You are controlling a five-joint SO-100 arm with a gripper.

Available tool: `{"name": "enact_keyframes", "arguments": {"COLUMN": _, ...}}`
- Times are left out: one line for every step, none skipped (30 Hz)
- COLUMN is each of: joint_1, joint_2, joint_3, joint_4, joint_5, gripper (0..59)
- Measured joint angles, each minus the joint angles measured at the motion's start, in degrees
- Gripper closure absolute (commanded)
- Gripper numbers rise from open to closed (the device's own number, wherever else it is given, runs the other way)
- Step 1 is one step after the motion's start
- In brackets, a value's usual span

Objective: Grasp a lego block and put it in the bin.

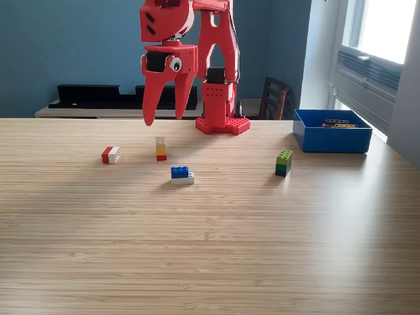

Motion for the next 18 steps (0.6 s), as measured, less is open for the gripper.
{"name": "enact_keyframes", "arguments": {"joint_1": 0.79, "joint_2": 0.0, "joint_3": 1.05, "joint_4": -0.26, "joint_5": 0.62, "gripper": 28.7}}
{"name": "enact_keyframes", "arguments": {"joint_1": 1.41, "joint_2": 0.0, "joint_3": 1.93, "joint_4": -0.62, "joint_5": 1.23, "gripper": 29.1}}
{"name": "enact_keyframes", "arguments": {"joint_1": 2.02, "joint_2": 0.0, "joint_3": 2.72, "joint_4": -0.79, "joint_5": 2.02, "gripper": 29.3}}
{"name": "enact_keyframes", "arguments": {"joint_1": 2.55, "joint_2": 0.0, "joint_3": 3.16, "joint_4": -0.97, "joint_5": 2.64, "gripper": 29.4}}
{"name": "enact_keyframes", "arguments": {"joint_1": 3.08, "joint_2": 0.0, "joint_3": 3.69, "joint_4": -1.05, "joint_5": 3.34, "gripper": 29.6}}
{"name": "enact_keyframes", "arguments": {"joint_1": 3.52, "joint_2": 0.0, "joint_3": 4.31, "joint_4": -1.05, "joint_5": 4.13, "gripper": 29.6}}
{"name": "enact_keyframes", "arguments": {"joint_1": 4.04, "joint_2": 0.09, "joint_3": 4.92, "joint_4": -1.05, "joint_5": 4.75, "gripper": 29.3}}
{"name": "enact_keyframes", "arguments": {"joint_1": 4.57, "joint_2": 0.09, "joint_3": 5.62, "joint_4": -1.05, "joint_5": 5.36, "gripper": 29.2}}
{"name": "enact_keyframes", "arguments": {"joint_1": 4.92, "joint_2": 0.09, "joint_3": 6.5, "joint_4": -1.05, "joint_5": 5.8, "gripper": 29.1}}
{"name": "enact_keyframes", "arguments": {"joint_1": 5.36, "joint_2": 0.09, "joint_3": 7.56, "joint_4": -1.05, "joint_5": 6.24, "gripper": 28.8}}
{"name": "enact_keyframes", "arguments": {"joint_1": 5.71, "joint_2": 0.09, "joint_3": 8.61, "joint_4": -1.05, "joint_5": 6.5, "gripper": 28.8}}
{"name": "enact_keyframes", "arguments": {"joint_1": 5.98, "joint_2": 0.09, "joint_3": 9.67, "joint_4": -1.05, "joint_5": 6.68, "gripper": 28.7}}
{"name": "enact_keyframes", "arguments": {"joint_1": 6.24, "joint_2": 0.09, "joint_3": 10.63, "joint_4": -1.05, "joint_5": 6.77, "gripper": 28.5}}
{"name": "enact_keyframes", "arguments": {"joint_1": 6.33, "joint_2": 0.09, "joint_3": 11.69, "joint_4": -1.05, "joint_5": 6.77, "gripper": 28.5}}
{"name": "enact_keyframes", "arguments": {"joint_1": 6.59, "joint_2": 0.09, "joint_3": 12.57, "joint_4": -1.05, "joint_5": 6.77, "gripper": 28.5}}
{"name": "enact_keyframes", "arguments": {"joint_1": 6.77, "joint_2": 0.09, "joint_3": 13.27, "joint_4": -1.05, "joint_5": 6.77, "gripper": 28.3}}
{"name": "enact_keyframes", "arguments": {"joint_1": 6.86, "joint_2": 0.09, "joint_3": 13.71, "joint_4": -1.05, "joint_5": 6.86, "gripper": 28.3}}
{"name": "enact_keyframes", "arguments": {"joint_1": 7.12, "joint_2": 0.09, "joint_3": 14.24, "joint_4": -1.23, "joint_5": 6.86, "gripper": 28.2}}
